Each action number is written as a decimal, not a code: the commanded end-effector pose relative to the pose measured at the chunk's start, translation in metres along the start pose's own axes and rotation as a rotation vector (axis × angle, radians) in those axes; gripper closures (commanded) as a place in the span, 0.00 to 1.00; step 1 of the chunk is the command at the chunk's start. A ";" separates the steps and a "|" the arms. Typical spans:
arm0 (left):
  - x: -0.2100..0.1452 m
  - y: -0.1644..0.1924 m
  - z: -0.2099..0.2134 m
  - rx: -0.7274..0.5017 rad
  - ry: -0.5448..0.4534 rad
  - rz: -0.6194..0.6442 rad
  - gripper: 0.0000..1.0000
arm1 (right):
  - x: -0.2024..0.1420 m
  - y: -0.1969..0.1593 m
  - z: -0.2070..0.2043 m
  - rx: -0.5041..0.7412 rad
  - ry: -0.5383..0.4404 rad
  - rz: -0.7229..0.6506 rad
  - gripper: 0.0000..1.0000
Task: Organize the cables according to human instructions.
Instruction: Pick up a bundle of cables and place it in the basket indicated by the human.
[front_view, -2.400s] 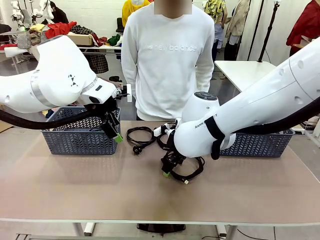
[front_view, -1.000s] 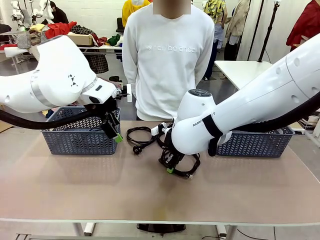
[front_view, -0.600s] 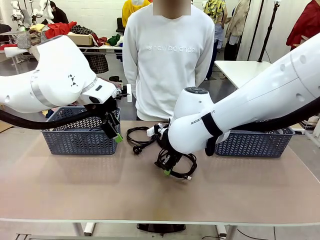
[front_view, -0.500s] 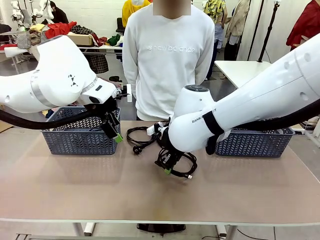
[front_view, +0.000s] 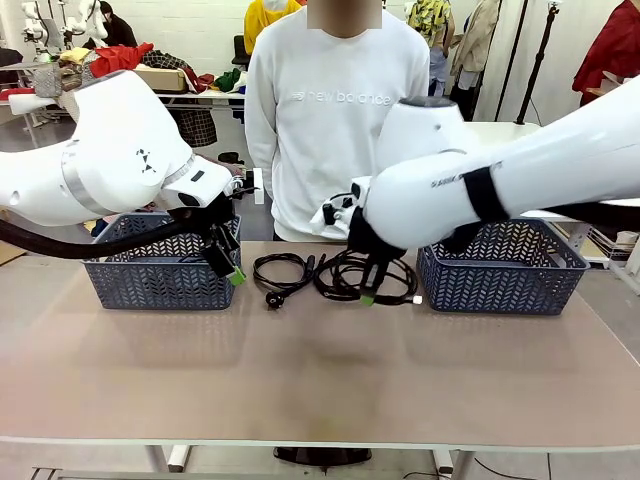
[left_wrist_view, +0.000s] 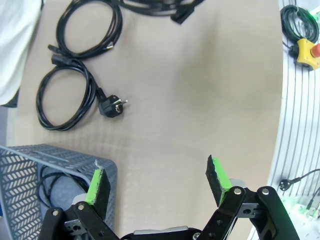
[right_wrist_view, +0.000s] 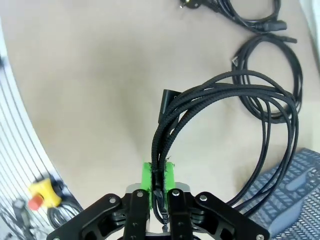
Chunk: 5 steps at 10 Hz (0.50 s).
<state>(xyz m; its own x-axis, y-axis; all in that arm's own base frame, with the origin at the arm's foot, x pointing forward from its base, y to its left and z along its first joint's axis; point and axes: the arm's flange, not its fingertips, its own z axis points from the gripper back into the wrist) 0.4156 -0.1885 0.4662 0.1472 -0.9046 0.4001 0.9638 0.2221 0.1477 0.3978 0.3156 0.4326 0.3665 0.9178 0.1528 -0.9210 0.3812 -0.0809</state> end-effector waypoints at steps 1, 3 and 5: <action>-0.001 0.000 0.000 0.000 0.001 0.002 0.00 | -0.026 -0.024 0.029 0.016 -0.005 0.126 1.00; -0.001 0.000 0.000 0.000 0.001 0.002 0.00 | -0.047 -0.048 0.061 -0.007 0.017 0.223 1.00; -0.001 0.000 0.000 0.000 0.001 0.002 0.00 | -0.064 -0.075 0.082 -0.057 0.051 0.252 1.00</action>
<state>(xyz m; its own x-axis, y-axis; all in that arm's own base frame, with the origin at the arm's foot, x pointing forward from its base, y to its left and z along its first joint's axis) 0.4157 -0.1885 0.4660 0.1473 -0.9047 0.3999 0.9638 0.2221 0.1474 0.4252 0.2266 0.5021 0.1568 0.9825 0.1002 -0.9763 0.1695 -0.1346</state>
